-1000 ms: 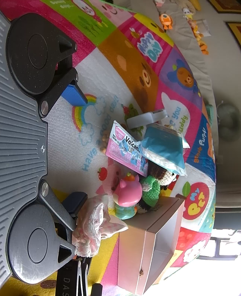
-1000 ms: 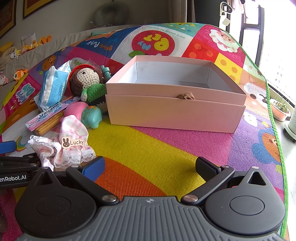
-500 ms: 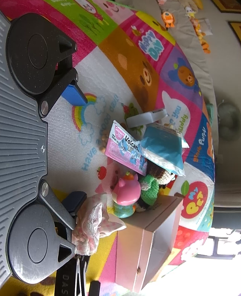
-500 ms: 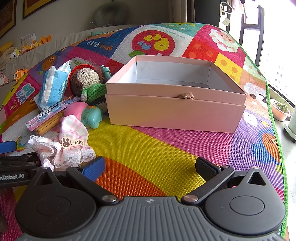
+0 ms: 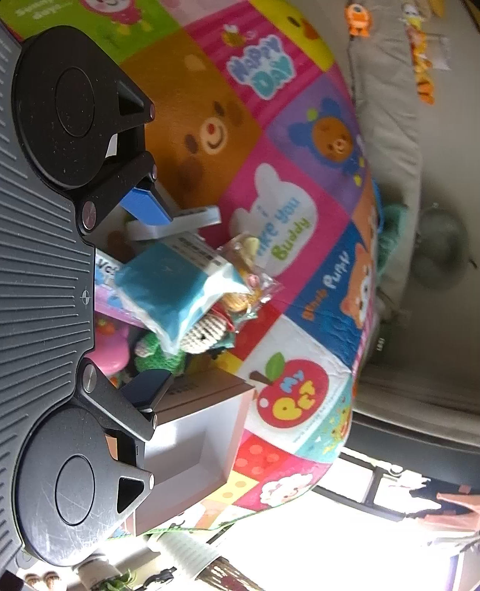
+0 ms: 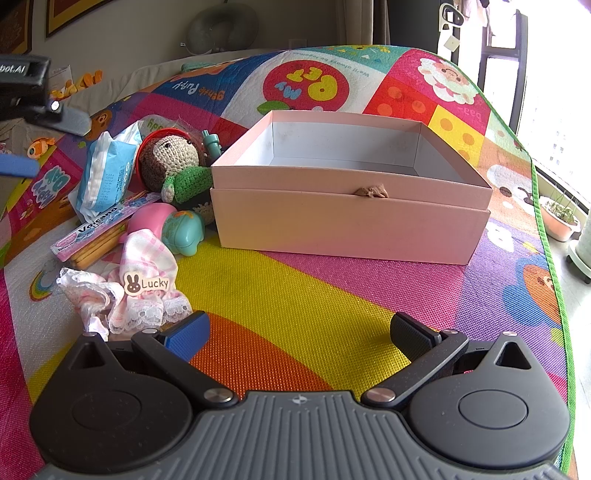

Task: Organize objects
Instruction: 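Grasp the white plastic piece with the left tool and lift it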

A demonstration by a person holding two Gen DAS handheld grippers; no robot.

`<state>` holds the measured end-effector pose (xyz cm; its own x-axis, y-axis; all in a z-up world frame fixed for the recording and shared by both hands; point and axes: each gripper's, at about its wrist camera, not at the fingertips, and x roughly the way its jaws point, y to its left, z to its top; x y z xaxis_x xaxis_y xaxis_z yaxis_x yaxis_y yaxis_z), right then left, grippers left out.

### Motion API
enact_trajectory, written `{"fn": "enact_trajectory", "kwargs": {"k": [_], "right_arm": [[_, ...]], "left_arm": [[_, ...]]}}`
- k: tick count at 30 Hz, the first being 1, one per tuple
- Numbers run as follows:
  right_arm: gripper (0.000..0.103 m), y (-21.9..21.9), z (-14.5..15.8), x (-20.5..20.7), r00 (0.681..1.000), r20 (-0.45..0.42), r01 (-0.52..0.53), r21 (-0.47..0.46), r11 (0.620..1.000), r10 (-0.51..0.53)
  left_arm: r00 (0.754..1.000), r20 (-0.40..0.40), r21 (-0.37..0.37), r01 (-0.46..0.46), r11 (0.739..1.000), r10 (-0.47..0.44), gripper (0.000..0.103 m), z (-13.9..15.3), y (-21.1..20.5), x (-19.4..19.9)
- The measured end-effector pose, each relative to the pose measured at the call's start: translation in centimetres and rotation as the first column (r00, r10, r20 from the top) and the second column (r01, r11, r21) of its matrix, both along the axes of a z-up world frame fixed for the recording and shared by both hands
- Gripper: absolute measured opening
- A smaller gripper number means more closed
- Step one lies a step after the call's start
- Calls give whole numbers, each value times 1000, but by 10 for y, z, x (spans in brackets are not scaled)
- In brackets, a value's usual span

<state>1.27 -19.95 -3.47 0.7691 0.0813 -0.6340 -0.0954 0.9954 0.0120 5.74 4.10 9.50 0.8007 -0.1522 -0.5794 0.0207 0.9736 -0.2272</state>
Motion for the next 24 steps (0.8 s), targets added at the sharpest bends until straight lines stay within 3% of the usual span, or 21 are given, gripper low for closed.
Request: {"fn": "enact_trajectory", "kwargs": {"k": [4, 6, 9, 15, 17, 18, 20, 24], "right_arm": [[103, 0, 0, 0, 1000, 0, 0, -1, 1000, 0], [103, 0, 0, 0, 1000, 0, 0, -1, 1000, 0], [103, 1, 0, 0, 1000, 0, 0, -1, 1000, 0], [103, 1, 0, 0, 1000, 0, 0, -1, 1000, 0], [103, 1, 0, 0, 1000, 0, 0, -1, 1000, 0], [103, 1, 0, 0, 1000, 0, 0, -1, 1000, 0], [103, 1, 0, 0, 1000, -1, 0, -1, 1000, 0], [103, 0, -1, -2, 1000, -3, -2, -1, 1000, 2]], "left_arm": [[993, -20, -35, -118, 992, 117, 89, -4, 25, 23], [985, -46, -9, -169, 986, 168, 89, -10, 37, 44], [978, -130, 52, -158, 986, 163, 85, -28, 43, 76], [961, -197, 94, -179, 979, 195, 60, -58, 50, 97], [962, -216, 107, -148, 983, 169, 44, -66, 45, 96], [965, -210, 132, -132, 982, 158, 42, -68, 41, 95], [973, -187, 177, -105, 979, 138, 19, -69, 33, 90], [981, -179, 158, -45, 986, 74, 16, -69, 29, 83]]}}
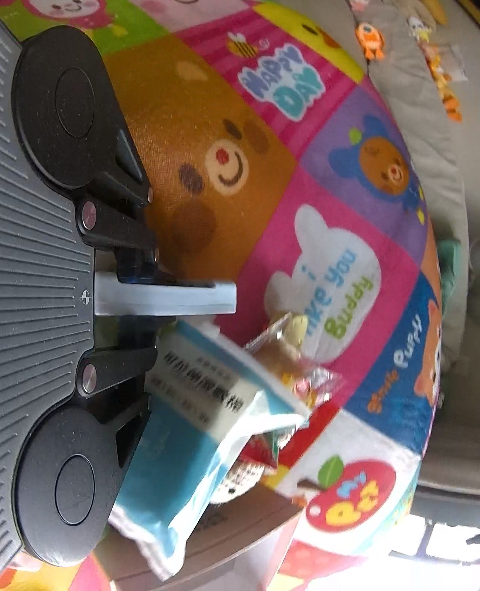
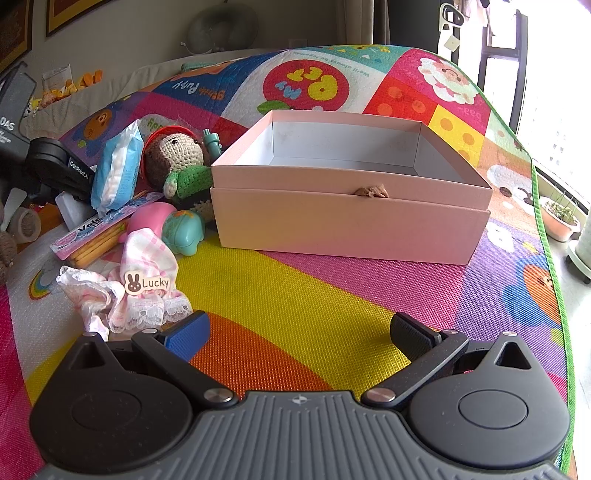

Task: Organize objects
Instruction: 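Grasp the white plastic piece with the left tool and lift it, then release the white piece into the box with left tool while right tool drops lace cloth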

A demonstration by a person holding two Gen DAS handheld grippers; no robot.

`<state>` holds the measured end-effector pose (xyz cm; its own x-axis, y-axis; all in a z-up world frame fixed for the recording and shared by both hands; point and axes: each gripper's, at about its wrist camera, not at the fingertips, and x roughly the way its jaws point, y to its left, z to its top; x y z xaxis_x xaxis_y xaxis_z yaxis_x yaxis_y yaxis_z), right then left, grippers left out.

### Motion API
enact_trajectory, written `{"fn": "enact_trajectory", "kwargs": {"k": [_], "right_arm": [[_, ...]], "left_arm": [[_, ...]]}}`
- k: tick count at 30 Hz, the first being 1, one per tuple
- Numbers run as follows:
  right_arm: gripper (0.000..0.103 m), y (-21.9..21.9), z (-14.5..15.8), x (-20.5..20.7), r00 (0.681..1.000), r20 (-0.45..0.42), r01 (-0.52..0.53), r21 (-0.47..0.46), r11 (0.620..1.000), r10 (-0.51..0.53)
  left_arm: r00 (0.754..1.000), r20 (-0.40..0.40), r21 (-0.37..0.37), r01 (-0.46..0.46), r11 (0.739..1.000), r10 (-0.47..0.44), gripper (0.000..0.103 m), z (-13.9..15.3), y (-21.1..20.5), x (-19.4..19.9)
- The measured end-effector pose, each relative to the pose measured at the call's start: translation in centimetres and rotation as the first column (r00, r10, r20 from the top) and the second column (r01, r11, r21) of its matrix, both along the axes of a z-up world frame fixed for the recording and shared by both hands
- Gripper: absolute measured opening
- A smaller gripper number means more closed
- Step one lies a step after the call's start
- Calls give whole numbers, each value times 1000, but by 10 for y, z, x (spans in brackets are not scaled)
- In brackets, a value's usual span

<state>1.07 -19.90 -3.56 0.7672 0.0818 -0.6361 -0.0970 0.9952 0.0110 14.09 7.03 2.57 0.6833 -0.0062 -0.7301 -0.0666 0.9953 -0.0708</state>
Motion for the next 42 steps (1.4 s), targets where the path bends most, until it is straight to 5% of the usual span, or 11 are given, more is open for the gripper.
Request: {"fn": "enact_trajectory", "kwargs": {"k": [8, 15, 21, 27, 34, 38, 42], "right_arm": [[103, -5, 4, 7, 993, -65, -96, -11, 995, 95], [103, -5, 7, 10, 987, -111, -116, -21, 993, 113], [103, -9, 8, 2, 985, -84, -152, -3, 988, 152], [103, 11, 33, -19, 958, 71, -282, 33, 959, 279], [102, 55, 28, -1, 916, 52, -401, 54, 915, 398], [79, 68, 22, 9, 898, 37, -439, 61, 896, 437], [43, 73, 26, 2, 879, 47, -477, 53, 877, 475]], "left_arm": [[980, 145, -55, 146, 988, -137, 16, 17, 5, -87], [955, 129, -85, 278, 957, -266, 16, 3, -3, -173], [971, 136, -151, 217, 964, -197, 16, -2, 17, -184], [971, 150, -171, 211, 963, -186, 16, -1, 24, -188], [967, 126, -160, 240, 958, -221, 16, -5, 16, -190], [969, 114, -147, 236, 961, -221, 16, -5, 13, -189], [970, 101, -137, 234, 962, -222, 16, -5, 7, -189]]}}
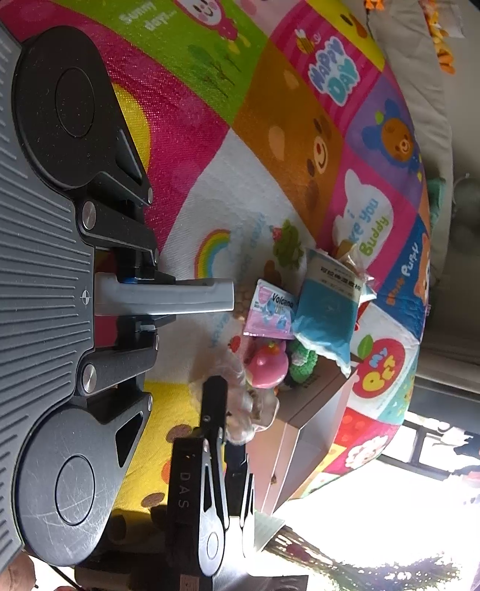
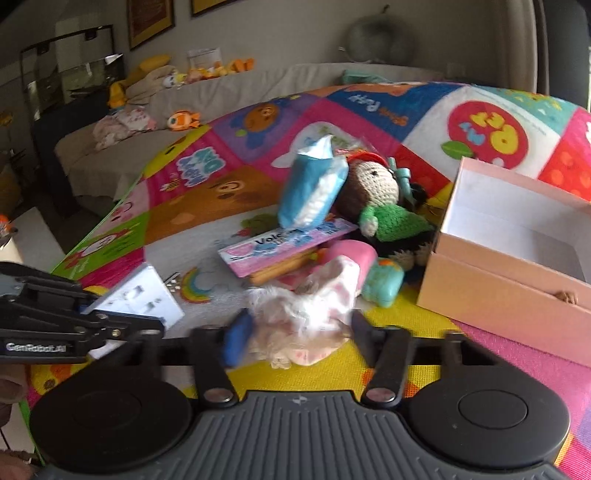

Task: Organize objects
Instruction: 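Release the white piece into the box with left tool while right tool drops lace cloth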

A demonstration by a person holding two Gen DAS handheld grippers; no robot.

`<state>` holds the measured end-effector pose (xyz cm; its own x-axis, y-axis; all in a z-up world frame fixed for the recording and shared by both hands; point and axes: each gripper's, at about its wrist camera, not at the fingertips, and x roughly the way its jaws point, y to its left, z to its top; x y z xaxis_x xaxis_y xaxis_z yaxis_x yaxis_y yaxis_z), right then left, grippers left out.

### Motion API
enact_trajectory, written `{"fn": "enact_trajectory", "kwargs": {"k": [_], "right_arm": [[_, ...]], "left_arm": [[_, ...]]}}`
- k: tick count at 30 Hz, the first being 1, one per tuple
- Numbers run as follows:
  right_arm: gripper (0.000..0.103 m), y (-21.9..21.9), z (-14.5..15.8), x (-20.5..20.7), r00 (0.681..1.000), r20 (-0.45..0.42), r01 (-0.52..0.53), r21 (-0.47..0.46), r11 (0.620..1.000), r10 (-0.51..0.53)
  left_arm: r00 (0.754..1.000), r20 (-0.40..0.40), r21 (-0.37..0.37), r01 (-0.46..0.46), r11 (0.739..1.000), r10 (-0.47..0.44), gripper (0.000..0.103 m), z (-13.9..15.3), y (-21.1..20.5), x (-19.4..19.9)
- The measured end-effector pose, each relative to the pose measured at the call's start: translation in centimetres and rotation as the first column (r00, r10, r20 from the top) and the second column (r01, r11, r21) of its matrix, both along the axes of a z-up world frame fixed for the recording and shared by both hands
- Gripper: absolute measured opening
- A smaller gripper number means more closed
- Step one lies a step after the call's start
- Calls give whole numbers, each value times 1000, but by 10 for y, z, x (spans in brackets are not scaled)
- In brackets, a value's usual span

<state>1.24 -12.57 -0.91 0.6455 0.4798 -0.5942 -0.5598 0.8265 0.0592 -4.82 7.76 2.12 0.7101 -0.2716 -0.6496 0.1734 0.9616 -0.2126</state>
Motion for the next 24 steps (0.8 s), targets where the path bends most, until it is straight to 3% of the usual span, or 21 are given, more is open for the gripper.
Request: {"fn": "enact_trajectory", "kwargs": {"k": [3, 8, 11, 16, 20, 24], "right_arm": [[32, -10, 9, -11, 999, 41, 2, 26, 1000, -3], [25, -54, 31, -29, 993, 79, 74, 119, 990, -84], [23, -87, 40, -39, 981, 104, 144, 157, 977, -162], [23, -132, 42, -54, 958, 119, 232, 209, 950, -261], [23, -146, 32, -57, 951, 103, 264, 223, 938, -292], [23, -154, 26, -59, 946, 107, 278, 212, 937, -305]], "left_arm": [[1000, 4, 18, 23, 1000, -23, 16, 5, -8, -2], [997, 15, 7, 72, 997, -72, 16, 22, -30, 5], [987, 82, 21, 138, 990, -139, 16, 47, -56, 19], [961, 204, 5, 191, 982, -188, 16, 94, -119, 78], [976, 126, -88, 189, 978, -177, 22, 95, -166, 152], [995, -62, -60, 73, 996, -76, 22, 64, -189, 205]]}}
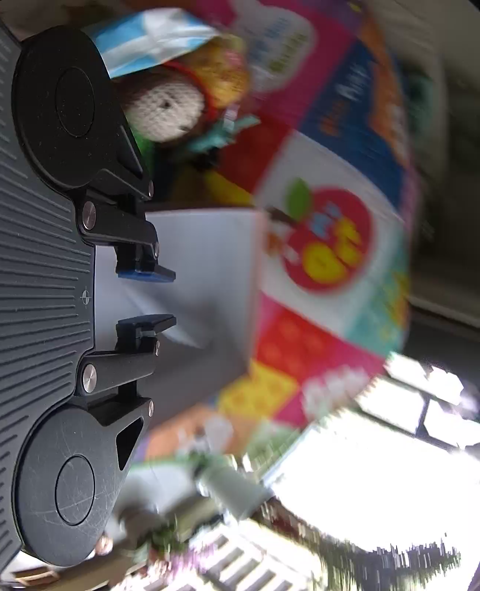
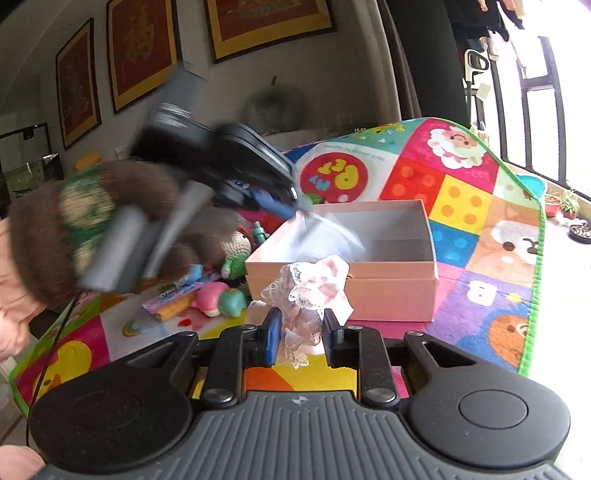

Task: Organize objects
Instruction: 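Release the white piece into the box with left tool while right tool drops lace cloth, then grasp the pink Volcano candy packet with the left tool and lift it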

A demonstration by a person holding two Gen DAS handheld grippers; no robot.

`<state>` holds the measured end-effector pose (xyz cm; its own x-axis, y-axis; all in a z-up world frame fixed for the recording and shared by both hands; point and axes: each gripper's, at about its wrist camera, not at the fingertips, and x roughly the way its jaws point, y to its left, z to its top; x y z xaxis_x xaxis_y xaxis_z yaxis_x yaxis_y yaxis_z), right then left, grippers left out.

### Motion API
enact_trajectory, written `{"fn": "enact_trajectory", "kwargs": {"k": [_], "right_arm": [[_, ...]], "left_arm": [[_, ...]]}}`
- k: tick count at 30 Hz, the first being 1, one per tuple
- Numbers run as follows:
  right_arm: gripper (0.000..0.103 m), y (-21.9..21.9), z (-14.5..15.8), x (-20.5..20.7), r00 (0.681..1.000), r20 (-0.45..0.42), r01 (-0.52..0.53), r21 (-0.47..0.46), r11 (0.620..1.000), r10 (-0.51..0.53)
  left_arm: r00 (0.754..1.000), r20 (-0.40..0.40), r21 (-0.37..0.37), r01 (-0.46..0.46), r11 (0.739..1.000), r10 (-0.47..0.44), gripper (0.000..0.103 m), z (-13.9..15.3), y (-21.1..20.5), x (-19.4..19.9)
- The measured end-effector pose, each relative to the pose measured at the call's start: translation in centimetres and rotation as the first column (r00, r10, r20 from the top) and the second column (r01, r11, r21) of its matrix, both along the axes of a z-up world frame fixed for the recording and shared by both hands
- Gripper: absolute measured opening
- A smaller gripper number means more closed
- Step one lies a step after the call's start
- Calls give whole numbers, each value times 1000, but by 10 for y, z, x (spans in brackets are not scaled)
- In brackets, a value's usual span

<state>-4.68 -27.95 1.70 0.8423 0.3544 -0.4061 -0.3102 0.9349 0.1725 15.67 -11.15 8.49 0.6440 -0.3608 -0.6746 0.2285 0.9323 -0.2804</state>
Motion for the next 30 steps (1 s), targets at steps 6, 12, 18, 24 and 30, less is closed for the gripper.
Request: {"fn": "enact_trajectory", "kwargs": {"k": [6, 12, 18, 24, 30], "right_arm": [[23, -11, -2, 5, 1000, 4, 16, 8, 1000, -16], [23, -9, 26, 42, 999, 34, 21, 40, 999, -22], [23, 23, 50, 151, 997, -46, 60, 7, 998, -60], [54, 48, 20, 198, 970, -230, 67, -59, 996, -79], [71, 48, 19, 162, 983, -171, 47, -101, 994, -64]], "left_arm": [[992, 129, -83, 20, 996, -9, 22, 9, 39, -42], [963, 239, 30, 116, 993, -120, 22, -12, 82, -134], [985, 173, 123, -18, 992, -4, 22, -50, 126, -150], [978, 196, 135, -104, 985, 76, 22, -50, 156, -139], [983, 185, 276, -32, 961, -20, 22, -54, 136, -99]]}}
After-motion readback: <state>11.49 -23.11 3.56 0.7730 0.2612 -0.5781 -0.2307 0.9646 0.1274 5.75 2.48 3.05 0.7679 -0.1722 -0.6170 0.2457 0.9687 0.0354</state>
